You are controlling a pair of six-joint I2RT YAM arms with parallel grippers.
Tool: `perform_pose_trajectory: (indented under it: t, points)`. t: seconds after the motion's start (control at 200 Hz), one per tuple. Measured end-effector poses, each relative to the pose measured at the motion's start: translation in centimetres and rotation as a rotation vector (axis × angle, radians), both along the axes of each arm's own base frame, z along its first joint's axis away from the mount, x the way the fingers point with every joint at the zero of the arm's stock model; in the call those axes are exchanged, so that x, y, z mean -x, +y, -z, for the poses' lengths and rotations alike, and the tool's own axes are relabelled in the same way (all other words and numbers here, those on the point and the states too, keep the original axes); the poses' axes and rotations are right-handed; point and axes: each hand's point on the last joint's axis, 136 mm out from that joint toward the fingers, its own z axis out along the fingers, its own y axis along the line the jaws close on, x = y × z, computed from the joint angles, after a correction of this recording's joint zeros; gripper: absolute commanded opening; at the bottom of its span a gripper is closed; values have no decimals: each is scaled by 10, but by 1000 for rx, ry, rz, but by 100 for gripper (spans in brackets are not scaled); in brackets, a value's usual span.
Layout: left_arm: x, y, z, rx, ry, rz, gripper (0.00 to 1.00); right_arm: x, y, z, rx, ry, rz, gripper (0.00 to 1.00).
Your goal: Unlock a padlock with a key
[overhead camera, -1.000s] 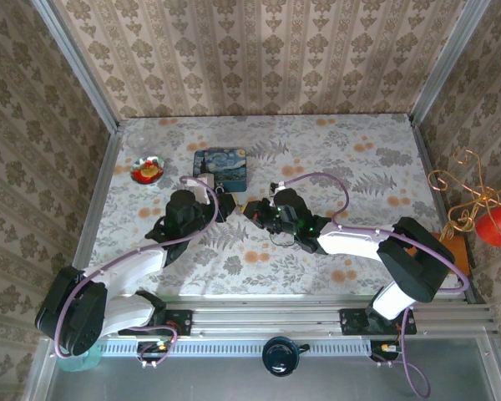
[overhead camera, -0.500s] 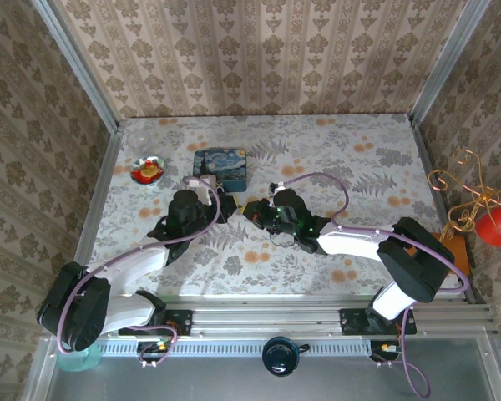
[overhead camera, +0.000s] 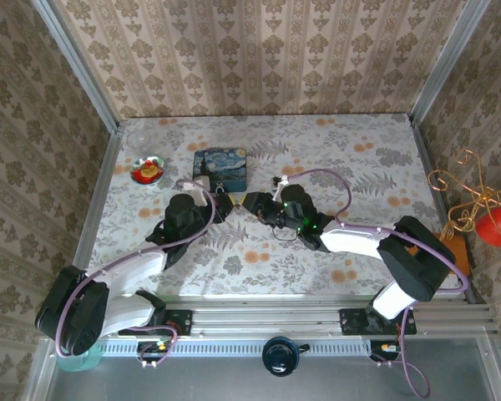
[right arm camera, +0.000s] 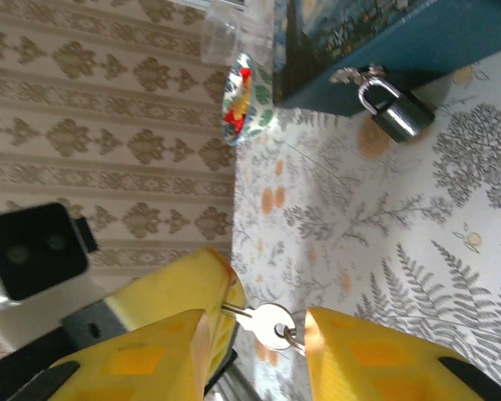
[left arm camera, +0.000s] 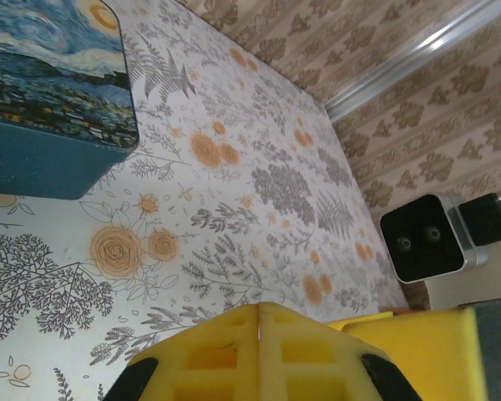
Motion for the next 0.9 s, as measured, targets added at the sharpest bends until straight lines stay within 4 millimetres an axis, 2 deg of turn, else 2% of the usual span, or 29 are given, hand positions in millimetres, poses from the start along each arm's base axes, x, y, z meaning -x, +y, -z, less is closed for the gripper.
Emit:
perform_pose_trajectory:
  t: [0.135, 0.415, 0.67, 0.9]
  points:
    - [-4, 10, -13, 58, -10, -39, 0, -4, 0, -11, -54, -34, -11, 41]
    - [1, 8, -43, 175, -34, -28, 0, -10, 7, -25, -180, -67, -60, 50]
    - [1, 7, -55, 237, -36, -19, 0, -10, 8, -35, -246, -91, -92, 50]
    - [1, 7, -61, 267, -39, -11, 0, -5, 10, -42, -244, -118, -124, 46]
